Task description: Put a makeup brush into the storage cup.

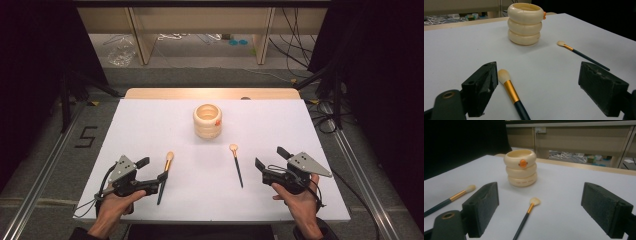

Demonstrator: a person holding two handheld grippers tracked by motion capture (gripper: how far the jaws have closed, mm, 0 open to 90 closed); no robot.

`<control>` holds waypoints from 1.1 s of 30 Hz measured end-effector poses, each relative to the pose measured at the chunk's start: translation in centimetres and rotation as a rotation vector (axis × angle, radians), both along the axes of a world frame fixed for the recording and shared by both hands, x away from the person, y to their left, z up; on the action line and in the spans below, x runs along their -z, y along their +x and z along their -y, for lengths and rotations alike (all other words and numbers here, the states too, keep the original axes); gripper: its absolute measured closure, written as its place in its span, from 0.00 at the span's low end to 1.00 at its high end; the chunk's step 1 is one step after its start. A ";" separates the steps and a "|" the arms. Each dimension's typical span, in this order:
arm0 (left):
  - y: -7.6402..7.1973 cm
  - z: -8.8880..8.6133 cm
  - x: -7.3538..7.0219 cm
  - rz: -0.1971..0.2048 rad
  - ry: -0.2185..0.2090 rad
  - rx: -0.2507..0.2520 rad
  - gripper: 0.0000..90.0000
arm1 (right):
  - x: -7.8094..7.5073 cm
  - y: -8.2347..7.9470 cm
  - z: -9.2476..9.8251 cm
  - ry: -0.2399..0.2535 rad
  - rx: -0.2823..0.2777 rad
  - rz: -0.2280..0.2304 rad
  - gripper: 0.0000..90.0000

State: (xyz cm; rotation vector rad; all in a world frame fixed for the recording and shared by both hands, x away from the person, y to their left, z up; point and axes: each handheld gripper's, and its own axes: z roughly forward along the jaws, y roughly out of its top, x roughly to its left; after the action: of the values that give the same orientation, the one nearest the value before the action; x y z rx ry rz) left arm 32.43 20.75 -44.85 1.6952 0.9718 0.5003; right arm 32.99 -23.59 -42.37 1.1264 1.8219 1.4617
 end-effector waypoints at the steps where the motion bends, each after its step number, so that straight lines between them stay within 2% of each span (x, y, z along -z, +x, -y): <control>1: 0.0 0.0 0.0 -0.001 0.002 -0.002 0.18 | 0.0 0.0 0.0 0.000 -0.002 0.000 0.17; 8: 0.1 0.0 0.1 -0.018 0.006 -0.004 0.17 | 0.0 0.1 0.1 -0.004 0.004 0.008 0.18; 9: 0.1 0.1 0.2 -0.034 -0.002 -0.012 0.17 | 0.0 0.1 0.1 -0.004 0.003 0.009 0.17; 10: 0.2 0.1 0.2 -0.029 0.010 0.001 0.17 | 0.0 0.1 0.1 -0.006 0.004 0.010 0.18; 12: 0.4 0.3 0.2 -0.057 0.001 -0.002 0.17 | 0.0 0.1 0.1 -0.010 0.004 0.005 0.17; 13: 0.4 0.3 0.2 -0.057 0.001 -0.002 0.17 | 0.0 0.0 0.1 -0.011 0.003 0.004 0.18; 17: 0.5 0.3 0.3 -0.056 0.014 0.003 0.17 | 0.0 0.1 0.1 -0.008 -0.001 0.011 0.18; 21: 0.6 0.4 0.4 -0.078 0.023 0.006 0.17 | -0.1 0.0 0.1 -0.013 -0.010 0.017 0.18; 24: 0.7 0.3 0.4 -0.081 0.046 0.015 0.17 | -0.1 0.0 0.0 -0.017 -0.018 0.018 0.18; 28: 0.9 0.4 0.5 -0.127 0.039 0.016 0.18 | -0.1 0.0 -0.1 -0.018 -0.014 0.031 0.18; 29: 0.9 0.4 0.5 -0.130 0.057 0.029 0.18 | -0.1 0.0 -0.2 -0.019 -0.018 0.020 0.18; 30: 1.0 0.5 0.6 -0.145 0.050 0.024 0.18 | -0.1 -0.1 -0.2 -0.023 -0.019 0.017 0.18; 32: 1.0 0.6 0.6 -0.165 0.063 0.029 0.18 | -0.2 -0.1 -0.3 -0.018 -0.022 0.026 0.18; 33: 1.1 0.6 0.6 -0.171 0.072 0.035 0.19 | -0.2 -0.2 -0.4 -0.029 -0.034 0.014 0.18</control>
State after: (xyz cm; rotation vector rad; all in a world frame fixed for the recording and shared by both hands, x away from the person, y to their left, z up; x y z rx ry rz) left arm 33.54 20.11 -45.45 1.8400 1.0555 0.3759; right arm 32.81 -23.22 -42.14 1.0740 1.8550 1.4539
